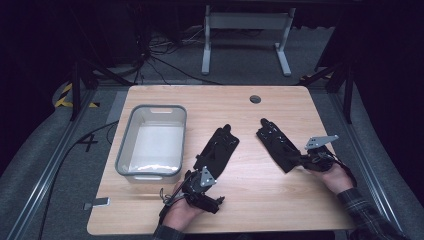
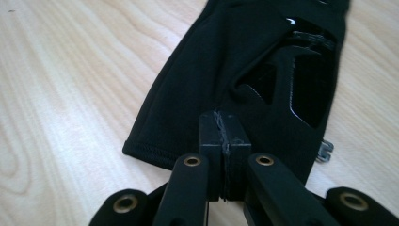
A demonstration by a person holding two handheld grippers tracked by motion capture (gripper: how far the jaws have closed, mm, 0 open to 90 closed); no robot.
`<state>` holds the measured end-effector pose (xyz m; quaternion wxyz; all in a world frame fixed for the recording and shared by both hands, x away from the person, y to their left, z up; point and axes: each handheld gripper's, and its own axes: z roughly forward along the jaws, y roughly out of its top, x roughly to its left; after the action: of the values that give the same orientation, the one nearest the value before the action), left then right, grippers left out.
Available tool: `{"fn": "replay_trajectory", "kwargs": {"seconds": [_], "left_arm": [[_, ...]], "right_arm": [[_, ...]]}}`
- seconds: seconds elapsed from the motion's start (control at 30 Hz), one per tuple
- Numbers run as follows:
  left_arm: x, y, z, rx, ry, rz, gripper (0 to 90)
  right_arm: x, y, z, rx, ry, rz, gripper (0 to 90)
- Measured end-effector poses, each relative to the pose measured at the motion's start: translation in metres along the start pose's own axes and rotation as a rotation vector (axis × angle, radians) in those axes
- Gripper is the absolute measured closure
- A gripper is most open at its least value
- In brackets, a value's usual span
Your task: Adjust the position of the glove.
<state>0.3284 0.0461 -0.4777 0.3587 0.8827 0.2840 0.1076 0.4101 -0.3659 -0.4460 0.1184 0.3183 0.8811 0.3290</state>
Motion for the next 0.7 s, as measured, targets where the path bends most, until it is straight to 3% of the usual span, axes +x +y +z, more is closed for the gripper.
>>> {"fn": "replay_trajectory", "kwargs": {"seconds": [0.57,0.7], "left_arm": [[0.0,0.0,0.0,0.0,-0.006,-0.003,2.0],[0.0,0.0,0.0,0.0,-0.005,-0.002,2.0]], "right_arm": [[0.038,-0.003,-0.004,0.025,0.092,-0.105,89.4],[0.05,-0.002,-0.002,0.024,0.132,-0.131,89.4]]}}
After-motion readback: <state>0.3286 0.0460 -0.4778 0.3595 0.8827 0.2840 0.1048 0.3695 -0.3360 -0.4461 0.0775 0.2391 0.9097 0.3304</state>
